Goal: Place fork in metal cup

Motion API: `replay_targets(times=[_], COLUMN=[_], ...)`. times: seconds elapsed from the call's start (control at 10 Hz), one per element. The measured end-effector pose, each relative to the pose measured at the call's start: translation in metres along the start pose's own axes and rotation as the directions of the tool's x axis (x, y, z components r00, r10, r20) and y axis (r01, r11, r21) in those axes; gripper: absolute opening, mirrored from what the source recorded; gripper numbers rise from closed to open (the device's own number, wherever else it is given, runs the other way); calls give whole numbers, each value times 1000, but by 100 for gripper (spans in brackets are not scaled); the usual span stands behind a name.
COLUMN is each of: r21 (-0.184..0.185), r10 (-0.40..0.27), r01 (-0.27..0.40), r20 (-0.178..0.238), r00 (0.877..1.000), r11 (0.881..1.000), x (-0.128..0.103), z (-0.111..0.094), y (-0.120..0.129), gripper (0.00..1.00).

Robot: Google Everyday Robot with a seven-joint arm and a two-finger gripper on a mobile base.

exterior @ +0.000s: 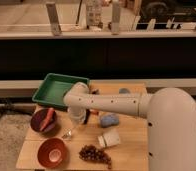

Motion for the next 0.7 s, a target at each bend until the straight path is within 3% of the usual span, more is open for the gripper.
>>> replay_targets(times=[0.7], r21=[53], r10=[76], r01=[-76], r20=[3], r00=[997], r11=[996], x=[25], z=[-23], y=[4], gripper=[0])
